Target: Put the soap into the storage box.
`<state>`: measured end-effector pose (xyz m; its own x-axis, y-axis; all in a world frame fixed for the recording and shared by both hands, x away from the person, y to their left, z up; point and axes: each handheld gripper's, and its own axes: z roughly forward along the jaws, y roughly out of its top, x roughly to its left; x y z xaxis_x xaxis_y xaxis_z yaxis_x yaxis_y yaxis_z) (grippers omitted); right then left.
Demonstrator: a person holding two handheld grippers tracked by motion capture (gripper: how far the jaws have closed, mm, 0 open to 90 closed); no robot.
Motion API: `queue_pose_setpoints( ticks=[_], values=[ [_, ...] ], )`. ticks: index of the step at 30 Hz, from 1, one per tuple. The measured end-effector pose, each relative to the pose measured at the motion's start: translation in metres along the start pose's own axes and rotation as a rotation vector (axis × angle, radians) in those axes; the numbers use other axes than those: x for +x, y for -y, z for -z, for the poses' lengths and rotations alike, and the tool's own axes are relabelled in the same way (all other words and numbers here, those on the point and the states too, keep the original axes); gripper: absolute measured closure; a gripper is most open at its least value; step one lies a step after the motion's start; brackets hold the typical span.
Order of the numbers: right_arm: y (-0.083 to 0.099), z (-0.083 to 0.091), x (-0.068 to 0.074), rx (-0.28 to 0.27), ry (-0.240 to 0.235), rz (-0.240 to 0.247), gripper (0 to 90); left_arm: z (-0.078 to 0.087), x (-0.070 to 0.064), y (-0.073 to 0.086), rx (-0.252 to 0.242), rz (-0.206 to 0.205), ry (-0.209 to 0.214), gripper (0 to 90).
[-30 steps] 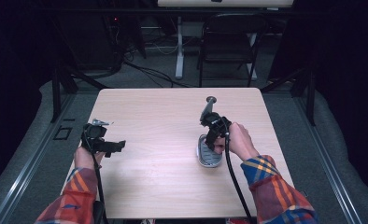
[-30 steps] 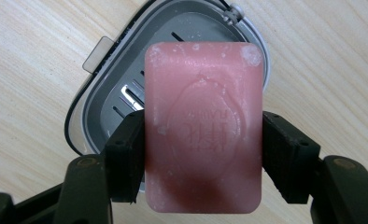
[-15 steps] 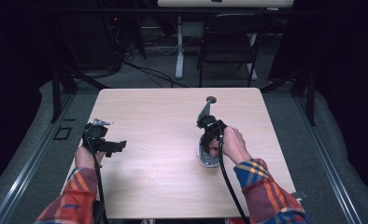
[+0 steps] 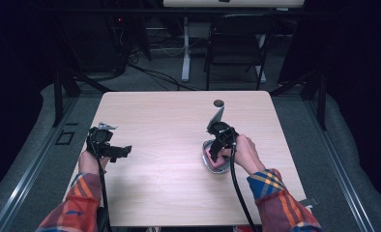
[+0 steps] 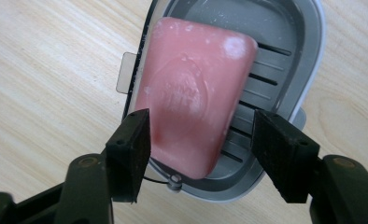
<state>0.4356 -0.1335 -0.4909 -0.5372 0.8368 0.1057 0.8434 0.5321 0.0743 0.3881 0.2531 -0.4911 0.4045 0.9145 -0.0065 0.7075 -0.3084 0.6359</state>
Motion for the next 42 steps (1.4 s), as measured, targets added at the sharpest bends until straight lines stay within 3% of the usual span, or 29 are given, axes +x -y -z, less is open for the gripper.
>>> queue_pose_setpoints(
  ticks=[1,2,5,8,13,26,32,42],
  values=[
    [0.000,0.002,0.000,0.017,0.007,0.013,37.9,0.000,0.000,0.000,-0.001,0.001,-0.001,0.0],
    [0.003,0.003,0.001,-0.014,0.007,0.012,38.0,0.000,0.000,0.000,0.000,0.003,0.002,0.0],
    [0.007,0.010,0.000,-0.018,0.007,0.045,37.5,0.000,0.000,0.000,-0.001,0.008,0.003,0.0],
    [0.012,0.016,0.000,-0.059,0.000,0.043,36.9,0.000,0.000,0.000,-0.001,0.006,0.003,0.0],
    [0.021,0.027,-0.002,-0.076,0.004,0.076,34.5,0.000,0.000,0.000,-0.003,0.002,0.002,0.0],
    [0.049,0.048,-0.015,-0.202,0.036,0.164,23.3,0.001,0.000,0.001,-0.007,0.001,0.019,0.0],
    [0.064,0.057,-0.022,-0.251,0.067,0.182,14.7,0.002,0.000,0.001,-0.009,0.003,0.025,0.0],
    [0.092,0.067,-0.038,-0.300,0.107,0.201,8.8,0.001,0.000,0.001,-0.014,0.002,0.024,0.0]
  ],
)
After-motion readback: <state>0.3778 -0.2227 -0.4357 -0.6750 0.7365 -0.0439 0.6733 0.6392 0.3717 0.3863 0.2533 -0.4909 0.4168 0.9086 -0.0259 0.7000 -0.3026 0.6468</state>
